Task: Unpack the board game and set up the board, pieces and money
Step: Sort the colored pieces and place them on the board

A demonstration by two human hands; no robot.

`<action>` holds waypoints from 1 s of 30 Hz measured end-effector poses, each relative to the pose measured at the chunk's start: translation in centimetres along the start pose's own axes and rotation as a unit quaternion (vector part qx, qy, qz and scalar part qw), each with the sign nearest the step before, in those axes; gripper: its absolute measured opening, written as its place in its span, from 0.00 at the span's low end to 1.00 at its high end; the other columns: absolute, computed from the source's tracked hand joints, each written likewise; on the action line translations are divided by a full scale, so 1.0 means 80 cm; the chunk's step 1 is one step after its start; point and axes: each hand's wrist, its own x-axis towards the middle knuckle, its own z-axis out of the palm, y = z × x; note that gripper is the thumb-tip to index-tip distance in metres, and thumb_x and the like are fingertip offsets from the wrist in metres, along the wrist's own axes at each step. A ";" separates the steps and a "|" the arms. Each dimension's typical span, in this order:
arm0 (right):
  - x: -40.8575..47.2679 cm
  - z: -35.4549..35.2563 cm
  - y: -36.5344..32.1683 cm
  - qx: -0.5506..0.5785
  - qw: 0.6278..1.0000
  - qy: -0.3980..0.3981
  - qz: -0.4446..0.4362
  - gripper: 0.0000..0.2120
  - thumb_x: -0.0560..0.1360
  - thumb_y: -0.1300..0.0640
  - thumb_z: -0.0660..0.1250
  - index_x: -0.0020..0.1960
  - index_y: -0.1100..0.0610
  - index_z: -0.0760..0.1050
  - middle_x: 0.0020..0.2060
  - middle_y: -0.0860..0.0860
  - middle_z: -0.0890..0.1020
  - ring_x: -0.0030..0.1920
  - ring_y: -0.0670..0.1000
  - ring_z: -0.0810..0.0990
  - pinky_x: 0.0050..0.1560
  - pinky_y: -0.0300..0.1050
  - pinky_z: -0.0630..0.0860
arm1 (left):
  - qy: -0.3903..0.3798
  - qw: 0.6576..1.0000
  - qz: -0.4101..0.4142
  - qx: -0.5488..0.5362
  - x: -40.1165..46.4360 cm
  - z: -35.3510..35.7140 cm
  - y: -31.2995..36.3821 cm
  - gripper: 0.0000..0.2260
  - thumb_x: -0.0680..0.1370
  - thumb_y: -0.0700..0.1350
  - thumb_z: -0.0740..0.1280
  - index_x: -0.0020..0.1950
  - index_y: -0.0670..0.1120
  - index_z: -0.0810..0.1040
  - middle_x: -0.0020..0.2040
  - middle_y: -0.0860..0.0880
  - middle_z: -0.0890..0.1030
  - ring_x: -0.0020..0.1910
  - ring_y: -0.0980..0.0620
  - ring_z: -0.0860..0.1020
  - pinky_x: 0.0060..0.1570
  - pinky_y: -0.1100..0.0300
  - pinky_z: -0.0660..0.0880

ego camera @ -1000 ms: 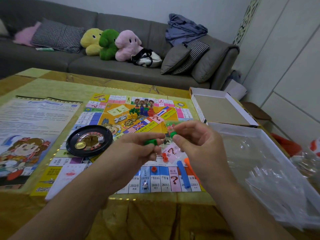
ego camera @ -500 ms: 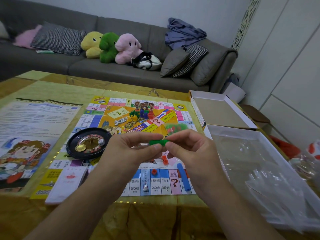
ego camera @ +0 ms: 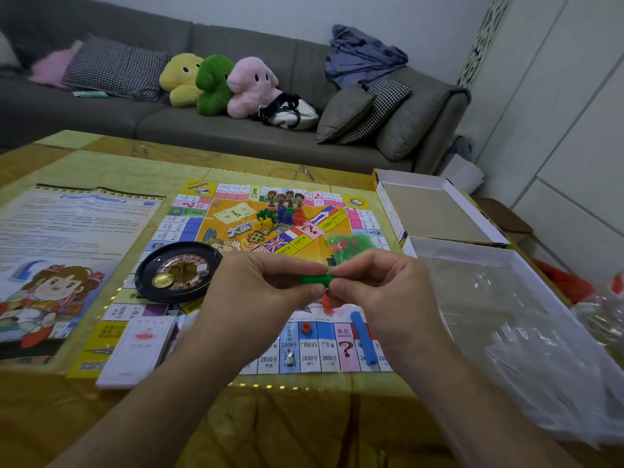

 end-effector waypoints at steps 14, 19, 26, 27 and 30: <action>0.008 0.031 0.032 -0.059 0.998 -0.022 -0.014 0.10 0.78 0.66 0.73 0.52 0.52 0.87 0.42 0.48 0.88 0.44 0.48 0.87 0.42 0.40 0.84 | 0.059 0.925 -0.180 -0.330 0.028 -0.023 -0.018 0.11 0.77 0.32 0.70 0.59 0.36 0.81 0.54 0.35 0.86 0.49 0.42 0.88 0.44 0.58 0.84; 0.008 0.050 0.062 -0.354 0.921 -0.153 -0.057 0.22 0.79 0.70 0.65 0.62 0.47 0.84 0.57 0.43 0.84 0.57 0.41 0.79 0.57 0.40 0.79 | 0.123 0.917 -0.245 -0.288 0.041 -0.045 -0.028 0.10 0.80 0.30 0.63 0.60 0.37 0.79 0.55 0.35 0.82 0.46 0.45 0.88 0.38 0.58 0.85; 0.015 0.085 0.072 -0.464 0.829 -0.285 -0.126 0.27 0.79 0.65 0.69 0.72 0.42 0.77 0.68 0.43 0.76 0.68 0.50 0.70 0.65 0.54 0.77 | 0.113 0.920 -0.305 -0.219 0.057 -0.046 -0.031 0.13 0.82 0.30 0.58 0.64 0.36 0.77 0.49 0.40 0.78 0.39 0.49 0.77 0.39 0.59 0.75; 0.016 0.085 0.074 -0.466 0.830 -0.279 -0.128 0.25 0.80 0.63 0.70 0.71 0.42 0.78 0.67 0.43 0.77 0.68 0.50 0.70 0.65 0.54 0.78 | 0.113 0.921 -0.305 -0.216 0.057 -0.047 -0.033 0.12 0.82 0.31 0.59 0.63 0.35 0.77 0.49 0.40 0.78 0.38 0.49 0.76 0.39 0.59 0.75; 0.018 0.089 0.081 -0.465 0.833 -0.268 -0.134 0.17 0.81 0.58 0.70 0.67 0.44 0.81 0.63 0.44 0.80 0.65 0.50 0.74 0.62 0.50 0.79 | 0.119 0.923 -0.305 -0.204 0.060 -0.049 -0.038 0.10 0.83 0.33 0.62 0.60 0.36 0.80 0.50 0.40 0.79 0.37 0.49 0.76 0.38 0.58 0.75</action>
